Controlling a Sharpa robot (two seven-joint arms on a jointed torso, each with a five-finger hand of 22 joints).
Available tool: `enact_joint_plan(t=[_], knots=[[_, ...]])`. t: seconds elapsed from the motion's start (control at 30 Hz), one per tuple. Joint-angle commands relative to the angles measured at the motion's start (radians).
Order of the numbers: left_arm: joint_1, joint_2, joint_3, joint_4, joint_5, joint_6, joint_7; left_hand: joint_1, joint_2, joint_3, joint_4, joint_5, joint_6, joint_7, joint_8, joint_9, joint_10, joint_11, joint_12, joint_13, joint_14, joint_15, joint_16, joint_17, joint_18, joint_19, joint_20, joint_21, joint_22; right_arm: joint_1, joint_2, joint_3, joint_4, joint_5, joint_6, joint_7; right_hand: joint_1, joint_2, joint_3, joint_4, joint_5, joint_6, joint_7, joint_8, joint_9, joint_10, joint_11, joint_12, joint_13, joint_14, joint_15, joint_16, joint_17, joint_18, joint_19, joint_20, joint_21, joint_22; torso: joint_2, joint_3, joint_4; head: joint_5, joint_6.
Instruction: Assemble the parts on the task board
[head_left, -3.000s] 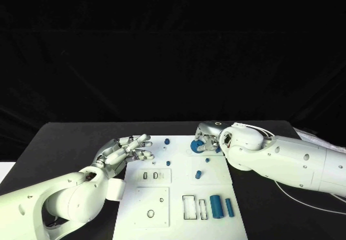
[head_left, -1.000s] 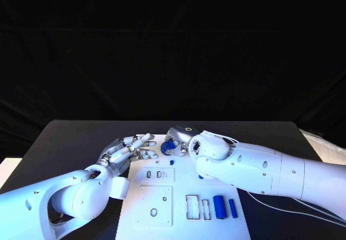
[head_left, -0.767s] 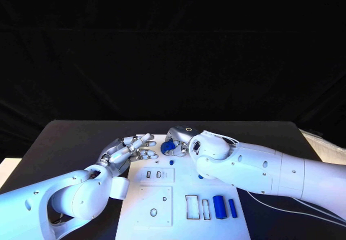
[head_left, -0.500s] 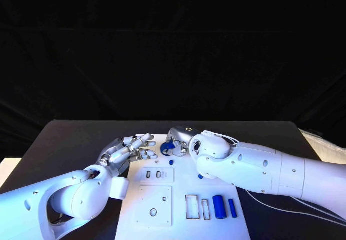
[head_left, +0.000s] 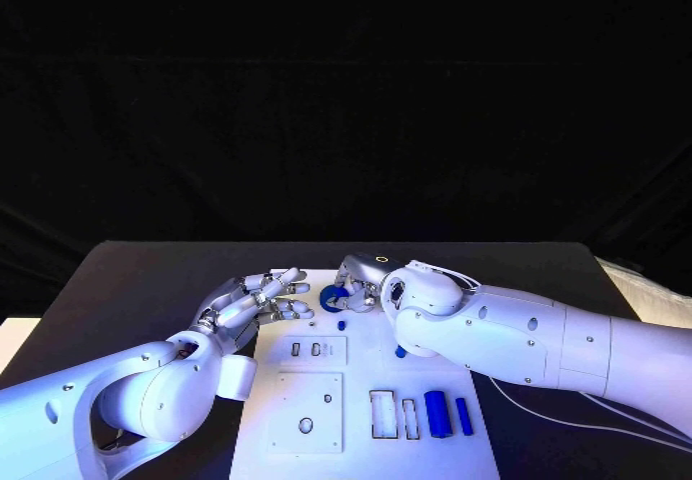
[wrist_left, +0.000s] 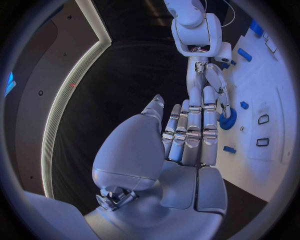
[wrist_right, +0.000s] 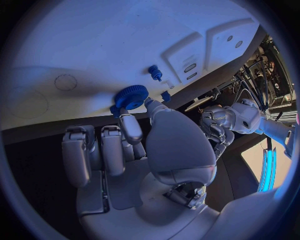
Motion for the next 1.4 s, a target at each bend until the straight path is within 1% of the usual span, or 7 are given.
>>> enact_joint_plan(t=[0.03,0.23,0.53,0.73,0.97,1.17,1.4], knots=[[0.001,-0.002,0.001,0.004,0.002,0.015,0.007,0.001,0.006,0.001,-0.006,0.006,0.001,0.004,-0.007,-0.001,0.001,0.003,-0.002,-0.001,-0.002,0.002,-0.004,0.001,0.010,-0.002,-0.003,0.003,0.001,-0.003,-0.023,0.000,0.021,0.032,-0.155,0.105,0.041,0.001,0.008,-0.025,0.010,0.005,-0.001,-0.004,-0.002,0.008,-0.002,0.011,0.006,0.080,0.002,0.006,0.124,-0.011,0.028,0.002,0.003,0.157,-0.001,0.0006,-0.0028,0.001,0.002],[0.001,-0.006,0.001,0.003,0.002,0.011,0.013,0.004,0.008,0.003,-0.008,0.007,0.001,0.004,-0.008,-0.001,0.001,0.003,-0.004,-0.001,-0.002,0.002,-0.004,0.003,0.010,-0.003,-0.003,0.003,0.002,0.000,-0.089,0.004,0.056,0.173,-0.241,0.330,0.079,-0.001,0.023,-0.052,0.012,0.002,0.001,-0.007,-0.003,-0.002,-0.001,-0.001,-0.001,0.073,0.002,-0.010,0.095,-0.004,0.005,0.002,-0.010,0.124,-0.004,0.0014,-0.0094,0.001,0.004],[0.000,-0.002,0.000,-0.016,-0.003,0.018,0.021,0.005,0.008,0.004,-0.009,0.007,0.000,0.004,-0.008,-0.001,0.000,0.003,-0.005,-0.001,-0.002,0.002,-0.005,0.004,0.010,-0.003,-0.003,0.004,0.002,0.027,-0.286,0.009,0.135,0.456,-0.133,0.535,0.136,-0.025,0.027,-0.112,0.009,0.022,-0.002,-0.001,-0.001,-0.013,-0.005,-0.017,-0.009,0.069,-0.002,-0.021,0.081,0.003,-0.018,-0.001,-0.025,0.094,-0.019,0.0089,-0.0277,0.004,-0.001],[-0.003,0.004,0.000,-0.028,-0.040,0.034,0.025,0.009,0.009,0.006,-0.013,0.007,0.002,0.003,-0.008,-0.001,0.002,0.003,-0.005,-0.001,-0.003,0.001,-0.007,0.007,0.010,-0.004,-0.003,0.004,0.003,0.028,-0.394,0.008,0.157,0.496,-0.102,0.572,0.178,-0.038,0.029,-0.157,0.005,0.024,-0.001,-0.003,-0.002,-0.012,-0.005,-0.015,-0.007,0.071,-0.002,-0.019,0.085,0.003,-0.017,-0.002,-0.025,0.095,-0.028,0.0172,-0.0425,0.004,-0.006],[-0.006,0.014,-0.001,-0.044,-0.065,0.046,0.026,0.011,0.007,0.006,-0.016,0.006,0.004,0.003,-0.008,0.000,0.005,0.002,-0.005,-0.001,-0.004,0.001,-0.008,0.010,0.010,-0.005,-0.003,0.005,0.003,0.011,-0.436,0.004,0.095,0.438,-0.095,0.578,0.184,-0.047,0.025,-0.168,0.005,0.023,-0.001,-0.005,-0.002,-0.013,-0.005,-0.018,-0.009,0.072,-0.002,-0.017,0.090,0.002,-0.015,-0.002,-0.024,0.098,-0.035,0.0261,-0.0549,0.003,-0.009],[-0.008,0.019,-0.001,-0.053,-0.070,0.048,0.025,0.012,0.006,0.006,-0.017,0.006,0.005,0.003,-0.008,0.000,0.007,0.002,-0.005,-0.001,-0.004,0.001,-0.009,0.011,0.010,-0.005,-0.003,0.005,0.004,-0.009,-0.438,0.003,0.035,0.409,-0.079,0.569,0.180,-0.054,0.015,-0.172,0.002,0.015,0.000,-0.009,-0.005,-0.018,-0.004,-0.028,-0.017,0.072,-0.001,-0.017,0.090,0.002,-0.016,-0.002,-0.025,0.097,-0.033,0.0327,-0.0533,0.002,-0.009],[-0.009,0.022,-0.001,-0.058,-0.071,0.045,0.023,0.012,0.006,0.006,-0.017,0.006,0.005,0.003,-0.008,0.000,0.007,0.002,-0.005,-0.001,-0.004,0.001,-0.009,0.011,0.010,-0.005,-0.003,0.005,0.004,-0.030,-0.417,0.003,-0.004,0.395,-0.061,0.558,0.175,-0.055,0.007,-0.173,-0.002,0.004,0.001,-0.011,-0.007,-0.023,-0.002,-0.038,-0.023,0.071,0.000,-0.018,0.088,0.003,-0.019,-0.001,-0.027,0.093,-0.032,0.0328,-0.0521,0.004,-0.013]])
